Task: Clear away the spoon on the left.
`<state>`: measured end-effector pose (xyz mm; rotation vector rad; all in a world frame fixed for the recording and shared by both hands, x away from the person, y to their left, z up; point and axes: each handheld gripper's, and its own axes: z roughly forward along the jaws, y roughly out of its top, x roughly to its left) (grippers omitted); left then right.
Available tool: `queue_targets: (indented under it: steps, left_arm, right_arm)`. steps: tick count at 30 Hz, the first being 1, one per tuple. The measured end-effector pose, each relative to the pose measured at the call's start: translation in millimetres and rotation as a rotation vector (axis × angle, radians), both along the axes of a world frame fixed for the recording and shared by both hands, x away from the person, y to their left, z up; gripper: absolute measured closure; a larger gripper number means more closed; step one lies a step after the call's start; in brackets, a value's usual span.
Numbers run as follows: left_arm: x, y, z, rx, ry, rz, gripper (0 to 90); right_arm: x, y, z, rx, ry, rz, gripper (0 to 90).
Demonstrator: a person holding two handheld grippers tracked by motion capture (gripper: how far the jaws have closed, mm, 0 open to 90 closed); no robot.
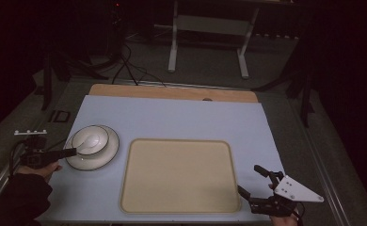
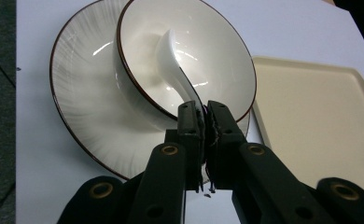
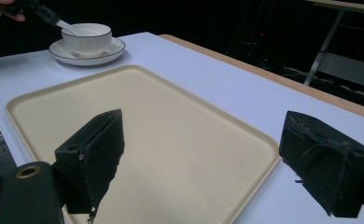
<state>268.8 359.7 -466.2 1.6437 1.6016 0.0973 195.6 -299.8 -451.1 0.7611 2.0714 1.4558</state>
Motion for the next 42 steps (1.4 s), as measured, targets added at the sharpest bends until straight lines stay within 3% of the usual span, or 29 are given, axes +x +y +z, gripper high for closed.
queue_targets:
  steps: [7,23,32,42]
  left_arm:
    - [-7.0,-3.1,11.1,0.011,-0.030,0.009,85.9]
    - [-24.3,-14.4,53.6,0.059,-0.118,0.036,85.9]
    - [-31.1,-28.0,64.1,0.061,-0.150,0.042,85.9]
    - [-39.5,-49.5,74.3,0.065,-0.184,0.012,86.0]
  right_arm:
    - [0.0,0.4,0.1,-0.001,0.000,-0.002,14.0]
    - [0.4,1.7,0.3,-0.002,-0.001,0.004,14.0]
    - [1.5,2.6,0.5,-0.001,-0.003,0.007,14.0]
    - [4.7,5.6,0.4,0.004,-0.003,0.020,14.0]
